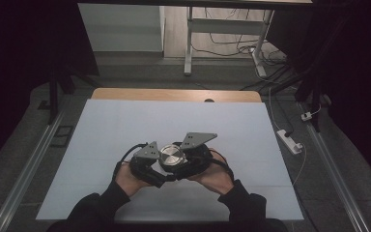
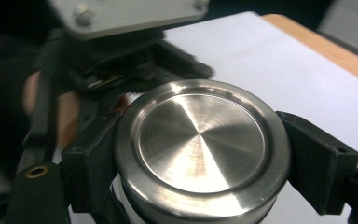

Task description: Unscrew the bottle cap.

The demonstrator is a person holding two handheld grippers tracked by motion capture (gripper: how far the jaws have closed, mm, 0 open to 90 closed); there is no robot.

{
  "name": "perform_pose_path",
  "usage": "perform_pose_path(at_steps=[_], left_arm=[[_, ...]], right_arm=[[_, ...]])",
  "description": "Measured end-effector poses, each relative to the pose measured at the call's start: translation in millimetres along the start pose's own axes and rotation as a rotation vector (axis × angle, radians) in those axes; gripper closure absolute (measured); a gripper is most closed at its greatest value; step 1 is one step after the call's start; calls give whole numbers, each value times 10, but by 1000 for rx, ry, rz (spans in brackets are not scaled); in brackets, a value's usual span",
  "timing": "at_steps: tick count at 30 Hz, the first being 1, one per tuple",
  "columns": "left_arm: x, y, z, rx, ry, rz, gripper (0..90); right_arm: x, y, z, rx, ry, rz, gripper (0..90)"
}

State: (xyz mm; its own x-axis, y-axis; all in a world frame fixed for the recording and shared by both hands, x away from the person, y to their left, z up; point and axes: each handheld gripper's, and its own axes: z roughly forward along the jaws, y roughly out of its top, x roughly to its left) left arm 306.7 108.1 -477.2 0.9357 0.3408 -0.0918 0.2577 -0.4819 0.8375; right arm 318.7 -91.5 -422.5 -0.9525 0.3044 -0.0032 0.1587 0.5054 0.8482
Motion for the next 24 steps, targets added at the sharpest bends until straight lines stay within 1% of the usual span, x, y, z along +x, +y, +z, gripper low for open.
perform_pose_path(at_steps=[2,4,6,7,9,10,11,12,13,15,17,18,19,21,23,24], left_arm=[[-10,11,-2,-5,-35,16,161],[-17,21,-5,-13,-66,27,161],[-16,20,2,-17,-92,30,161],[-14,14,8,-17,-95,29,161],[-10,7,19,-11,-86,28,161],[-8,7,20,-8,-71,24,161],[-8,7,20,-8,-71,24,161],[4,3,9,-5,-38,10,161],[16,-1,-1,-5,-20,0,161],[46,-17,-19,-17,6,-32,161],[78,-34,-30,-31,22,-63,161],[78,-34,-30,-31,22,-63,161],[88,-41,-31,-30,40,-74,161],[79,-42,-23,-24,55,-75,161],[58,-35,-12,-19,71,-68,161],[47,-30,-8,-18,79,-66,161]], right_arm=[[-53,-12,-36,-5,75,-23,184],[-110,-31,-70,-24,149,-41,184],[-161,-57,-88,-43,212,-48,184],[-176,-68,-89,-47,230,-45,183],[-178,-77,-81,-39,229,-41,179],[-176,-69,-77,-26,217,-36,164],[-176,-69,-77,-26,217,-36,164],[-170,-33,-88,-14,191,2,80],[-168,-10,-111,-16,170,15,66],[-152,35,-156,-1,104,38,33],[-125,58,-173,23,50,64,28],[-105,63,-165,31,24,76,30],[-78,69,-147,38,-8,82,36],[-19,76,-99,26,-73,76,64],[42,73,-34,6,-110,76,72],[72,68,-1,0,-137,68,86]])
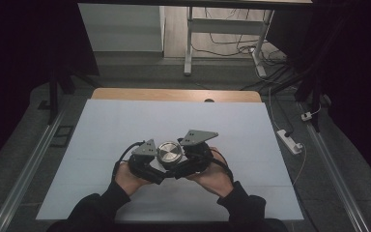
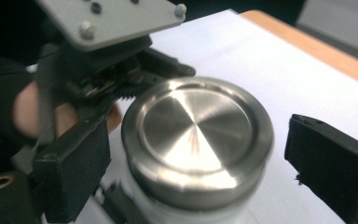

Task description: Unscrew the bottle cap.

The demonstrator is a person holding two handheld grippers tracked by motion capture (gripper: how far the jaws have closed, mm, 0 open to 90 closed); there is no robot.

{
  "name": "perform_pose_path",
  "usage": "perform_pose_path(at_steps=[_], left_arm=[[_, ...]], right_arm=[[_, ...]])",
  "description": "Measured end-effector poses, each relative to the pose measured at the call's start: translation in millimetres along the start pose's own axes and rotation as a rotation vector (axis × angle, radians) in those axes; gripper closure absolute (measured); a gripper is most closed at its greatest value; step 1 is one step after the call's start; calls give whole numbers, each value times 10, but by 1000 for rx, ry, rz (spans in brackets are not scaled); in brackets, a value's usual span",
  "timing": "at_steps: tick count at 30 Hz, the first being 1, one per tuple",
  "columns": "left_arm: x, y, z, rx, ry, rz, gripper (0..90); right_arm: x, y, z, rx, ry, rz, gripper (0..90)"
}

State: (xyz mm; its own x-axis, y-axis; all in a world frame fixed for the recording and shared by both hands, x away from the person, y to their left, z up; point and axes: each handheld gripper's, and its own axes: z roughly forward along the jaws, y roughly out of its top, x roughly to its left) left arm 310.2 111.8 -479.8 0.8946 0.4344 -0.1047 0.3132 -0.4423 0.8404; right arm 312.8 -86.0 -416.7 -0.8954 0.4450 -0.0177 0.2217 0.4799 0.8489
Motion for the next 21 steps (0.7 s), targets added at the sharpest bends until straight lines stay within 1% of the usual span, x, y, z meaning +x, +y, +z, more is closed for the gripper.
perform_pose_path(at_steps=[2,3,5,6,7,8,9,10,11,13,14,15,16,17,18,20,21], left_arm=[[-11,8,-2,-1,0,2,161],[-15,11,-5,-1,1,5,161],[-22,15,-12,3,-4,15,161],[-25,19,-16,2,-12,21,161],[-30,26,-20,0,-24,28,161],[-35,32,-26,-3,-37,35,161],[-37,37,-33,-8,-57,44,161],[-38,40,-38,-12,-84,57,161],[-40,43,-42,-16,-109,73,161],[-63,54,-47,-24,-155,95,161],[-75,59,-48,-31,-177,106,161],[-85,64,-52,-32,-195,115,161],[-93,68,-49,-32,-202,124,161],[-93,68,-49,-32,-202,124,161],[-96,68,-39,-30,-196,122,161],[-84,62,-37,-27,-173,110,161],[-73,60,-43,-23,-158,103,161]], right_arm=[[58,-16,47,0,-39,-23,146],[78,-25,58,-2,-51,-36,172],[91,-30,53,-10,-48,-52,174],[81,-23,40,-4,-35,-60,175],[61,-17,26,1,-13,-61,175],[32,-13,10,-1,20,-52,176],[-2,-12,-10,-5,54,-51,176],[-31,-13,-32,-10,93,-61,176],[-63,-13,-55,-12,136,-77,176],[-127,-14,-97,-21,227,-92,178],[-154,-20,-114,-34,275,-98,180],[-182,-30,-127,-46,317,-108,180],[-204,-39,-137,-47,353,-105,179],[-204,-39,-137,-47,353,-105,179],[-227,-55,-141,-52,384,-104,178],[-222,-54,-131,-41,363,-90,158],[-214,-40,-128,-26,335,-78,110]])
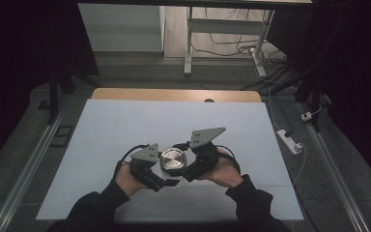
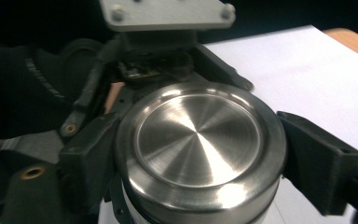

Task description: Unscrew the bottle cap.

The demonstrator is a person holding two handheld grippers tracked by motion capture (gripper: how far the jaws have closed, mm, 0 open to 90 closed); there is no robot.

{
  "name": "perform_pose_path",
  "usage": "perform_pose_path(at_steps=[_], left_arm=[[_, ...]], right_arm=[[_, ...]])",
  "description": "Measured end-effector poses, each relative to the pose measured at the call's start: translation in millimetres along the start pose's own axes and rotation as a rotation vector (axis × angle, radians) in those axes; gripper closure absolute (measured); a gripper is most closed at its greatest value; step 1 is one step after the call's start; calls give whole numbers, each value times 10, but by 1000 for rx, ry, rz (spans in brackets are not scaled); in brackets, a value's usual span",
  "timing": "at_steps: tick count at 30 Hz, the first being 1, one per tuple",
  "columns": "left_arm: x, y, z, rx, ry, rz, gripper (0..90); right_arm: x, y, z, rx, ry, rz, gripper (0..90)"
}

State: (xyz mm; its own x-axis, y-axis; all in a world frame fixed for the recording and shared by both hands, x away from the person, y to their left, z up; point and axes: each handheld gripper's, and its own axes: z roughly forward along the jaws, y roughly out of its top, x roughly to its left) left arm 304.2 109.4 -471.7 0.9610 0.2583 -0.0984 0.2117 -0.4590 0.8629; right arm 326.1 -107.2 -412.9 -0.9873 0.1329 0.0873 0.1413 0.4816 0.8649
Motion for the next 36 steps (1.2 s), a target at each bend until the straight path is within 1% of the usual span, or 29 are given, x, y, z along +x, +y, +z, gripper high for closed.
perform_pose_path(at_steps=[1,4,6,7,8,9,11,13,15,17,18,19,20,22,23,24,25,28,29,30,31,33,34,36], left_arm=[[10,-4,-9,1,19,-11,161],[47,-18,-38,-10,71,-62,161],[59,-20,-47,-11,110,-90,161],[60,-20,-48,-10,126,-103,161],[58,-20,-46,-12,136,-116,161],[53,-19,-43,-10,148,-120,161],[39,-9,-37,-4,163,-117,161],[27,1,-37,1,164,-107,161],[26,5,-41,-1,154,-107,161],[30,5,-53,-2,141,-95,161],[31,5,-61,-8,126,-87,161],[34,7,-69,-15,107,-80,161],[31,11,-76,-19,93,-74,161],[25,21,-81,-19,66,-55,161],[23,25,-83,-19,49,-47,161],[20,29,-83,-19,27,-38,161],[15,34,-83,-17,5,-24,161],[-6,48,-76,-15,-56,5,161],[-13,49,-67,-14,-66,8,161],[-15,47,-54,-8,-69,10,161],[-17,42,-40,-4,-64,10,161],[-6,38,-24,0,-41,-4,161],[0,37,-28,2,-19,-13,161],[20,32,-47,1,23,-40,161]], right_arm=[[9,17,6,-3,-29,9,76],[57,77,-25,-14,-116,29,62],[113,107,-17,-1,-214,35,64],[136,114,2,1,-252,40,66],[160,114,26,-8,-278,42,83],[182,113,56,-11,-308,53,89],[217,102,121,-25,-343,53,123],[249,87,172,-28,-379,40,163],[272,74,194,-42,-385,20,178],[281,78,179,-50,-379,1,187],[277,84,157,-56,-366,-3,197],[262,89,135,-60,-342,1,197],[246,92,115,-61,-310,1,197],[214,92,69,-66,-254,-20,197],[192,95,50,-62,-224,-27,197],[176,92,30,-62,-194,-45,197],[161,84,9,-65,-157,-66,197],[83,45,-54,-86,-29,-95,196],[56,24,-68,-99,8,-107,196],[34,3,-75,-108,36,-107,195],[14,-13,-76,-108,53,-102,194],[-10,-17,-73,-87,51,-75,188],[-15,-7,-73,-84,31,-60,165],[-5,35,-82,-87,-31,2,97]])
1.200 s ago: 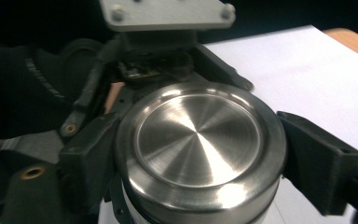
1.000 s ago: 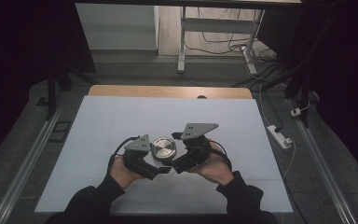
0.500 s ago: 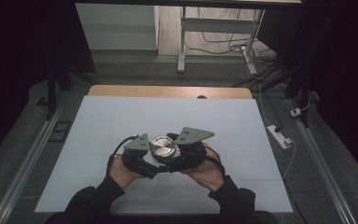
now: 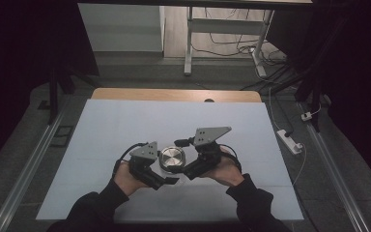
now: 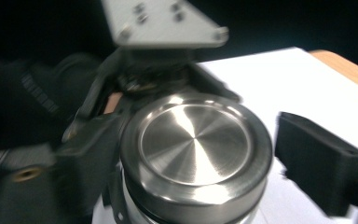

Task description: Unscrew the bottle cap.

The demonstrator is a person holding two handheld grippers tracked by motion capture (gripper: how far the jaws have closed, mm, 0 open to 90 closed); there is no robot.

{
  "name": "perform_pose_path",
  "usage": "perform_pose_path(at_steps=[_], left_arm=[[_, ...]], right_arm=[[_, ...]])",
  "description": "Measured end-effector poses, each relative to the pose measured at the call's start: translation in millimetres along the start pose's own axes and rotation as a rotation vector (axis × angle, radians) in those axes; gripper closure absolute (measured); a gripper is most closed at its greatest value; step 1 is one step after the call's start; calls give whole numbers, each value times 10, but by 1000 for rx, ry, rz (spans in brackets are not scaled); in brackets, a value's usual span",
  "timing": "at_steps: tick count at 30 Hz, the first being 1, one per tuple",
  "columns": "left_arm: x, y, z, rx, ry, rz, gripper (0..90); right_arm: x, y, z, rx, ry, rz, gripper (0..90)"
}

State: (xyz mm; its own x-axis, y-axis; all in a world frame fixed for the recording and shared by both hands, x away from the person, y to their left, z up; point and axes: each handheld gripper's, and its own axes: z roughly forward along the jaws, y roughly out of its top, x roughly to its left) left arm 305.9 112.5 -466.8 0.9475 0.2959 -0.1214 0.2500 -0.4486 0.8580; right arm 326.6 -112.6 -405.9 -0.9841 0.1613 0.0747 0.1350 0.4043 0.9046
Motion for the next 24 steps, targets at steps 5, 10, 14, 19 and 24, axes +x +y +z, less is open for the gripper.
perform_pose_path(at_steps=[5,10,14,19,24], left_arm=[[22,-10,-23,-11,89,-62,161],[-2,-5,2,2,107,-63,161],[-12,3,4,7,104,-53,161],[-5,4,-11,6,26,-17,161],[-33,17,-11,3,-63,38,161]], right_arm=[[132,94,77,65,-140,85,7],[308,85,249,74,-315,21,80],[339,46,262,21,-371,-2,192],[228,36,182,5,-235,17,196],[109,11,90,3,-24,-62,195]])
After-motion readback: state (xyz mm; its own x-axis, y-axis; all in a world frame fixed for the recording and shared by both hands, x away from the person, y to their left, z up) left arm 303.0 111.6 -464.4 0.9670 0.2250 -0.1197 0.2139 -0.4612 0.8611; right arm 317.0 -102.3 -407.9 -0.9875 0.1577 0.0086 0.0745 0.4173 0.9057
